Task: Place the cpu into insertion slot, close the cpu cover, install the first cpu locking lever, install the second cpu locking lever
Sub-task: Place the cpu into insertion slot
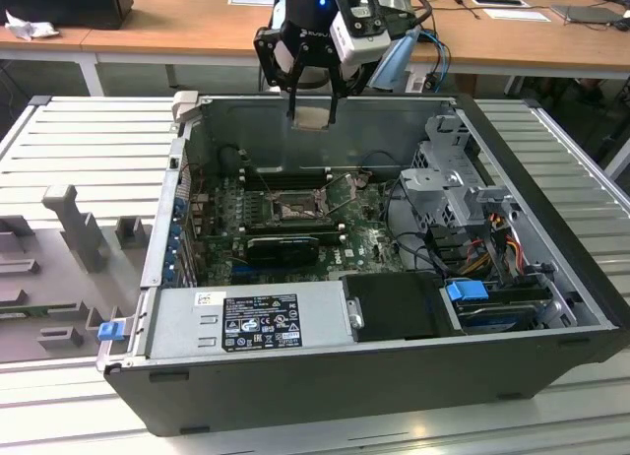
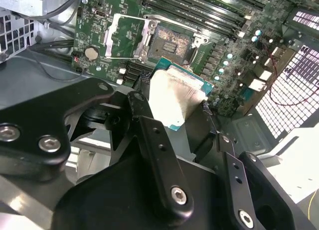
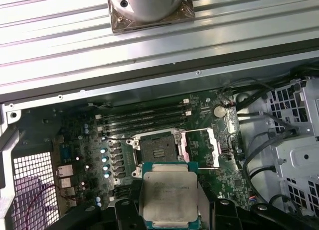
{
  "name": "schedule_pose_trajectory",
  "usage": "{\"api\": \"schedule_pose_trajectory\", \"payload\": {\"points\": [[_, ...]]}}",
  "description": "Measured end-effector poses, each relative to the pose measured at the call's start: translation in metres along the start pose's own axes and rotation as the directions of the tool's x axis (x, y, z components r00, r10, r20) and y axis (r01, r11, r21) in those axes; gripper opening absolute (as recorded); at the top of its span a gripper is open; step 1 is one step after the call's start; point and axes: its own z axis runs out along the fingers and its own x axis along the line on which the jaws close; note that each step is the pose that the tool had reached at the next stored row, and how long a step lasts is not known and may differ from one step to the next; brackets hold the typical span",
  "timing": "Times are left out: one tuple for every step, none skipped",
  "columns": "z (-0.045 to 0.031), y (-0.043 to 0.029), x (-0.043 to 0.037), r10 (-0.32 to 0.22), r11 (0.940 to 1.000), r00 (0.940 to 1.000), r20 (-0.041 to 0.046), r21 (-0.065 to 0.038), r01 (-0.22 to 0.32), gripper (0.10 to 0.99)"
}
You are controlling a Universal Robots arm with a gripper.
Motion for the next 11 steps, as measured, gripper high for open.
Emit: {"api": "schedule_pose_trajectory", "payload": {"points": [[0.0004,0.0,0.0,0.0,1.0,1.0,0.0,0.0,0.0,0.525],[0.0005,-0.0001,0.0,0.001,1.0,1.0,0.0,0.0,-0.001,0.525],[0.0007,-0.0001,0.0,0.004,1.0,1.0,0.0003,0.0,-0.004,0.525],[0.0008,-0.0001,0.0,0.009,1.0,1.0,0.0008,0.0,-0.009,0.525],[0.0008,-0.0001,0.0,0.014,0.9999,0.9999,0.0013,0.0,-0.014,0.525],[0.0008,-0.0001,0.0,0.02,0.9998,0.9998,0.0018,0.0,-0.02,0.525],[0.0009,-0.0001,0.0,0.027,0.9996,0.9996,0.0024,-0.001,-0.027,0.525],[0.0008,-0.0001,0.0,0.039,0.9992,0.9992,0.0035,-0.001,-0.039,0.525],[0.0009,-0.0001,0.0,0.046,0.9989,0.9989,0.0042,-0.001,-0.046,0.525],[0.0008,-0.0001,0.0,0.05,0.9987,0.9987,0.0044,-0.001,-0.05,0.525],[0.0008,-0.0001,0.0,0.054,0.9985,0.9985,0.0048,-0.001,-0.054,0.525]]}}
